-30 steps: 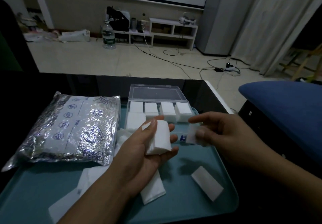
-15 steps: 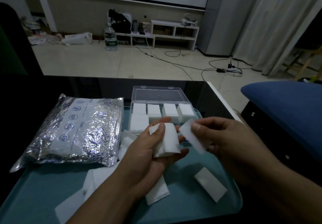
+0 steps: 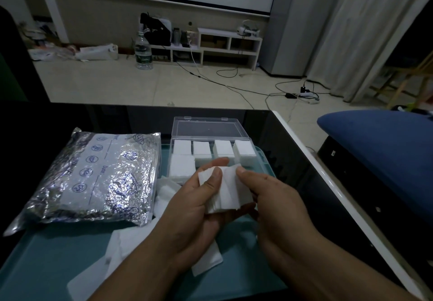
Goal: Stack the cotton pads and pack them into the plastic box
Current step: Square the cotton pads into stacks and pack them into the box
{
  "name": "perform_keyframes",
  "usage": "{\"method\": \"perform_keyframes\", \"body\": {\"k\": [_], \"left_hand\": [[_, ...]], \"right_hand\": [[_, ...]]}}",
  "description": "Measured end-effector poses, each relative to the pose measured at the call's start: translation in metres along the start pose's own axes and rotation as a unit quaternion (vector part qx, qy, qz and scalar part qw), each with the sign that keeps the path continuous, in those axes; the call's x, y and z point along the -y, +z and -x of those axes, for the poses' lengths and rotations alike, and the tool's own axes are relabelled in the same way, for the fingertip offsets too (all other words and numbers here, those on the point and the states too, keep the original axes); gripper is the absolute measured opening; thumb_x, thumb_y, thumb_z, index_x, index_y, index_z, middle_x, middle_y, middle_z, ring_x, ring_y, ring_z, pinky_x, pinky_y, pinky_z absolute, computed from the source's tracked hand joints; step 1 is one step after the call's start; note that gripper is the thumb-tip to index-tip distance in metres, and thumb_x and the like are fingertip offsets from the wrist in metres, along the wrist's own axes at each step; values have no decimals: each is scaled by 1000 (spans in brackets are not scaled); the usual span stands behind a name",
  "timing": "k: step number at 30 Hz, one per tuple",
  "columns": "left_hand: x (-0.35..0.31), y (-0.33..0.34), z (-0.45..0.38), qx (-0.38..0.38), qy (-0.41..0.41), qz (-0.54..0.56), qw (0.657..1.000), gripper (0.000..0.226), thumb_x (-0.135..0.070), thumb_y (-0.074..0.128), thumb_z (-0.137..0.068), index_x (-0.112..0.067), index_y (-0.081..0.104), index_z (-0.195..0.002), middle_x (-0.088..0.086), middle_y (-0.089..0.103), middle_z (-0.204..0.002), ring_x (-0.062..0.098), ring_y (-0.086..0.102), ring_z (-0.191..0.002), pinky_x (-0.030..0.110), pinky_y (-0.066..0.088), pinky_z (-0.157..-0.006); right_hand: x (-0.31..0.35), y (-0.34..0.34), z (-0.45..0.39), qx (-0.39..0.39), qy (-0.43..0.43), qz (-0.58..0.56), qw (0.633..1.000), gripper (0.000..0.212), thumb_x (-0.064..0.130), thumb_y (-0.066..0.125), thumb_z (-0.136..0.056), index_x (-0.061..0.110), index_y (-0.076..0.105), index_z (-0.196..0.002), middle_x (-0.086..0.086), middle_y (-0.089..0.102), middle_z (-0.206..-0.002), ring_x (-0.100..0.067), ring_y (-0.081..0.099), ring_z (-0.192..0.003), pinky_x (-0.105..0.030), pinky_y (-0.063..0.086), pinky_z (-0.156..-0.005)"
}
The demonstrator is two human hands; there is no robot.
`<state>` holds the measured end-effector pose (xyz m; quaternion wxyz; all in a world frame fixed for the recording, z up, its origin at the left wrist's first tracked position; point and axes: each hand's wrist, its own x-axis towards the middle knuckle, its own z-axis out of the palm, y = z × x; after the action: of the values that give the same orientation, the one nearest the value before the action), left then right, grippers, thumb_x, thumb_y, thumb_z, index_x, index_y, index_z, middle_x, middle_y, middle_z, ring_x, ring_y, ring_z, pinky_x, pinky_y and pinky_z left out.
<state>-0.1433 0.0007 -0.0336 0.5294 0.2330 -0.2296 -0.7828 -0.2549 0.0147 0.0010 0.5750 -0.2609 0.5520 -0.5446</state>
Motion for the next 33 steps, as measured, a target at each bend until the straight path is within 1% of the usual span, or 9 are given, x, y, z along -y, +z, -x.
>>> {"method": "perform_keyframes", "body": {"k": [3,8,10,13,16,21,24,28,33], "left_hand": [[-2,0,0,-7,-11,7,1000,38,-22,57,-81,-10,63,-116,19,71,-112,31,71,-95,51,59,-78],[-6,1,0,-25,-28,52,998,42,-25,57,-82,-6,62,-119,22,70,-113,39,71,-94,43,60,-66],[-7,1,0,-29,-22,68,997,41,-23,55,-85,-4,60,-120,25,68,-115,36,72,-88,42,59,-63],[-6,0,-1,-25,-22,69,997,40,-21,53,-87,-2,59,-122,24,69,-111,34,71,-90,43,61,-69],[-5,-1,-2,-23,-11,62,998,41,-22,51,-91,0,57,-126,21,70,-105,31,70,-90,41,61,-72],[-6,2,-1,-29,-7,75,997,39,-21,52,-89,-2,57,-122,22,71,-91,29,72,-73,35,58,-55],[-6,0,-1,-32,-6,71,997,39,-21,51,-91,-2,56,-125,23,69,-100,30,72,-80,35,58,-58],[-5,-4,-3,-33,2,62,998,39,-24,49,-95,-4,56,-127,20,69,-104,26,71,-82,40,61,-68],[-5,-3,-2,-37,10,49,998,31,-23,47,-97,-7,59,-119,16,70,-94,24,71,-78,41,61,-69]], "right_hand": [[-1,-4,-4,4,-28,43,999,16,23,67,-88,9,75,-86,-4,75,-80,-19,72,-80,-30,59,-63],[17,-16,-15,56,-158,257,952,12,24,58,-94,27,70,-91,16,71,-80,11,61,-71,-5,45,-52],[24,-25,-20,98,-248,383,884,27,29,61,-92,33,60,-118,17,63,-108,11,58,-91,-9,50,-70],[32,-38,-25,209,-360,544,728,57,47,63,-83,40,45,-137,25,45,-132,7,46,-120,-21,44,-99],[30,-42,-27,260,-368,598,663,60,47,67,-82,39,46,-138,27,42,-137,5,41,-127,-23,40,-106],[23,-39,-27,238,-396,553,694,42,48,58,-84,30,65,-122,22,56,-122,3,53,-112,-24,49,-95],[22,-38,-28,217,-405,550,697,45,54,55,-83,32,66,-121,20,56,-122,1,52,-113,-27,50,-93],[15,-37,-27,229,-420,589,651,46,58,43,-91,34,63,-125,20,51,-128,1,48,-119,-30,48,-97],[15,-35,-26,232,-434,565,663,41,47,49,-90,23,67,-118,14,57,-120,-2,56,-107,-23,51,-88]]}}
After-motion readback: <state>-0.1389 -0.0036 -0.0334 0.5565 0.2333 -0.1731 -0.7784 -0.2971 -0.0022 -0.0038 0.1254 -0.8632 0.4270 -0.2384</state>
